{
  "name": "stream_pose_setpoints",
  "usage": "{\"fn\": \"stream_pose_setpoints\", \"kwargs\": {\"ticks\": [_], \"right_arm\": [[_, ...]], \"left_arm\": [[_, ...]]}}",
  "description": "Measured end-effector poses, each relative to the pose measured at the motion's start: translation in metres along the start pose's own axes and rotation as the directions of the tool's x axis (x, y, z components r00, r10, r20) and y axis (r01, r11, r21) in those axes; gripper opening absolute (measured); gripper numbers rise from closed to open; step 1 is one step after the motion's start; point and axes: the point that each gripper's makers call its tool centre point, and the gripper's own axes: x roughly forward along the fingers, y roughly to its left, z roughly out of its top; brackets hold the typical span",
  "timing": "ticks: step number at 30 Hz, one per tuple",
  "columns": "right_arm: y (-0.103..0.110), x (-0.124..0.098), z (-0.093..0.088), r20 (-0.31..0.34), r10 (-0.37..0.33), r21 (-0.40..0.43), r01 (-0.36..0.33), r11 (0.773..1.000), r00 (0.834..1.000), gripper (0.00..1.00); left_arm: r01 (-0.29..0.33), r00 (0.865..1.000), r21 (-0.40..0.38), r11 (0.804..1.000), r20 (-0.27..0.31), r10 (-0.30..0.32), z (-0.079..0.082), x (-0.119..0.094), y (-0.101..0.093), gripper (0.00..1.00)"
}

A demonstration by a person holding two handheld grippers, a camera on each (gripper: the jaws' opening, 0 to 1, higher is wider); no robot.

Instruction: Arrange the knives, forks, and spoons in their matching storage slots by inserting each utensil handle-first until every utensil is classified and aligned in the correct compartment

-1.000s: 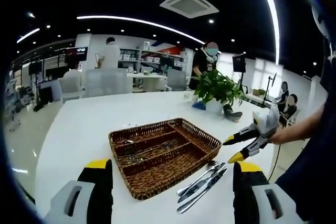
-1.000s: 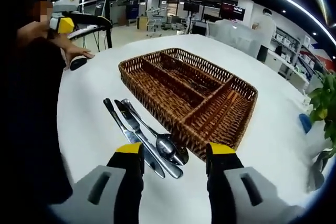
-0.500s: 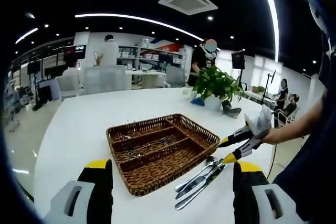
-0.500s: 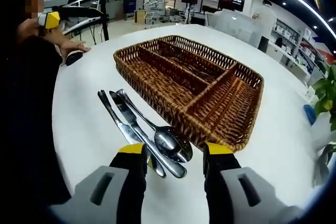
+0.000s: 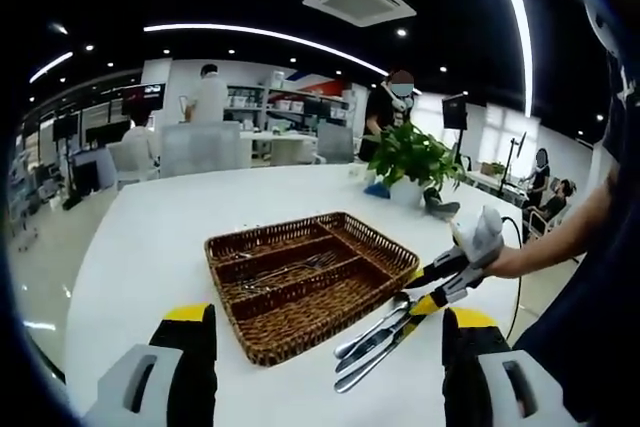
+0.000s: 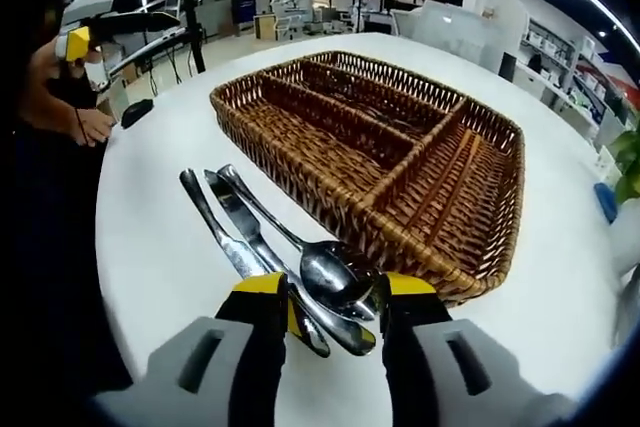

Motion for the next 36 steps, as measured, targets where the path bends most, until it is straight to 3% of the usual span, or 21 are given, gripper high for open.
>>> {"fn": "stream_pose_setpoints", "kwargs": {"ticks": [10,22,29,36], "right_arm": [[-0.007,0.006,-0.003,-0.012,-0.022,0.061,0.023,0.998,1.0,0.34],[-0.01,-0.003,0.005,0.009,-0.034,-0.016,0.034,0.999,0.999,0.18],[-0.012,-0.003,0.014,-0.015,-0.018,-0.195,0.014,0.981,1.0,0.1],[-0.01,-0.001,0.017,-0.06,-0.003,-0.372,-0.02,0.928,0.998,0.07]], "left_arm": [[-0.002,1.0,0.001,1.0,-0.007,0.002,-0.004,-0.001,0.002,0.97],[-0.01,1.0,0.005,1.0,-0.016,0.01,-0.009,0.0,0.006,0.96],[-0.016,1.0,0.008,1.0,-0.014,0.016,-0.009,0.0,0.005,0.95],[-0.036,0.999,0.013,0.999,-0.018,0.037,-0.011,-0.004,0.011,0.93]]}}
